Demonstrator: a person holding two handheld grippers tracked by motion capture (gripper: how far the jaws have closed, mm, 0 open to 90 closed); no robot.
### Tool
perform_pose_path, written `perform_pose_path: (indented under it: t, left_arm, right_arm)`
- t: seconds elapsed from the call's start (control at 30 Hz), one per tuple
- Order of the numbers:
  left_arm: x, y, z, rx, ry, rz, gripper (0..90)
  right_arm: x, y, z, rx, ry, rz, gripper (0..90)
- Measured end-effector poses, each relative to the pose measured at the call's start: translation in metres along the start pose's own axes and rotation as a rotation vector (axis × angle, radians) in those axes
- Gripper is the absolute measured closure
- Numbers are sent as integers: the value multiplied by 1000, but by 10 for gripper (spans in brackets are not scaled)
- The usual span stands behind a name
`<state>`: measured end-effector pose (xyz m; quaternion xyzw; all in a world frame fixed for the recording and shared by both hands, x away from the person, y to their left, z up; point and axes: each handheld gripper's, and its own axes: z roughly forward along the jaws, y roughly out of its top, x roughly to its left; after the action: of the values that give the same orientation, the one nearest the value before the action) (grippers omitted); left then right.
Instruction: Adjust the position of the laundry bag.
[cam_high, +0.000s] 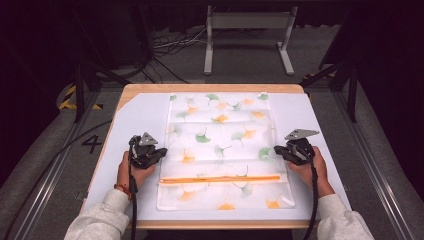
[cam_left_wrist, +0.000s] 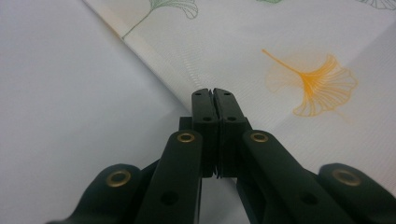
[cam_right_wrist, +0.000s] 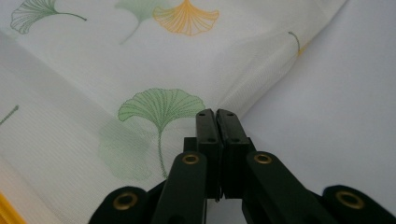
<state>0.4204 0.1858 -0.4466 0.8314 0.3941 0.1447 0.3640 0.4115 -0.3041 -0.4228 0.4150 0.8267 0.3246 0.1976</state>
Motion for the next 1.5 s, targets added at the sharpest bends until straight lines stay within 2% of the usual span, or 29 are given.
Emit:
perform_pose_path:
  t: [0.2, 0.4, 0.83, 1.0, 1.13, 1.23, 1.37, 1.5]
  left_arm:
    - [-4, 5, 2, -3, -14, 1, 883]
    - [-8, 7, 5, -1, -21, 21, 883]
    - [-15, 9, 6, 3, -51, 39, 883]
    - [-20, 10, 6, 9, -67, 58, 883]
    - [-22, 10, 8, 10, -72, 59, 883]
    - [-23, 11, 9, 15, -70, 79, 883]
    - [-25, 10, 9, 16, -73, 73, 883]
    - [-26, 10, 8, 17, -78, 83, 883]
  right_arm:
    - [-3, -2, -2, 1, -5, 3, 892]
    - [-8, -7, -8, 9, 1, 16, 892]
    - [-10, -13, -14, 36, -7, -7, 892]
    - [-11, -16, -17, 45, -17, -17, 891]
    - [-12, -18, -19, 53, -16, -16, 891]
    - [-12, -20, -21, 60, -17, -20, 891]
    - [-12, -21, -23, 61, -11, -20, 891]
    - [-13, -23, -25, 71, -12, -21, 891]
